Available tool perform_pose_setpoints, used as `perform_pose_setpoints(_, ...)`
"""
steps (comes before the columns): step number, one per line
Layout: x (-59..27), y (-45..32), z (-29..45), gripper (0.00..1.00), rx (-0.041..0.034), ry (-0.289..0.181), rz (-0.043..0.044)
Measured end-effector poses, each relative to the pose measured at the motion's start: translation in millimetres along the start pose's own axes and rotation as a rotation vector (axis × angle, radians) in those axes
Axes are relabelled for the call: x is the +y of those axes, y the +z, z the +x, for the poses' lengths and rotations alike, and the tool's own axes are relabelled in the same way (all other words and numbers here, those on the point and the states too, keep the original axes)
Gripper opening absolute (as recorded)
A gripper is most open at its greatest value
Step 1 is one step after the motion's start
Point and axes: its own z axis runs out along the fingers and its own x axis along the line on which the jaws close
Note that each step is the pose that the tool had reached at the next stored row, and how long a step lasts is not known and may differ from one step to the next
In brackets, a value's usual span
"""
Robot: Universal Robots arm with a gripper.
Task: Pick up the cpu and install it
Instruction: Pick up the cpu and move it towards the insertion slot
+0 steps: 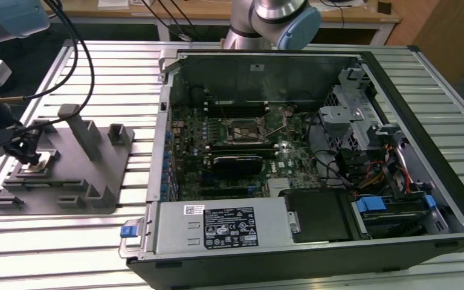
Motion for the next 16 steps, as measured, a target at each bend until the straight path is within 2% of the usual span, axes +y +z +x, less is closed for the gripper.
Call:
perform_pose_setpoints(2, 0.0, 0.0, 0.0, 0.29, 0.0001, 0.0, 0.0001)
perform_pose_setpoints(3, 0.0, 0.0, 0.0, 0.29, 0.0, 0.0, 0.0)
perform_pose_setpoints(5, 0.0, 0.1, 0.1, 0.41, 0.0001, 0.0, 0.0001)
perform_pose_setpoints(6, 0.0, 0.1, 0.1, 0.41, 0.0, 0.0, 0.0001)
perform_pose_setpoints(8, 0.0, 0.1, 0.1, 0.53, 0.0001, 0.0, 0.0001)
perform_pose_setpoints(9, 0.0, 0.2, 0.1, 0.53, 0.0001, 0.0, 0.0001)
perform_pose_setpoints(11, 0.0, 0.2, 0.1, 0.65, 0.0001, 0.0, 0.0)
perform_pose_setpoints(16, -0.2, 3.3, 0.2, 0.65, 0.0, 0.0, -0.0002)
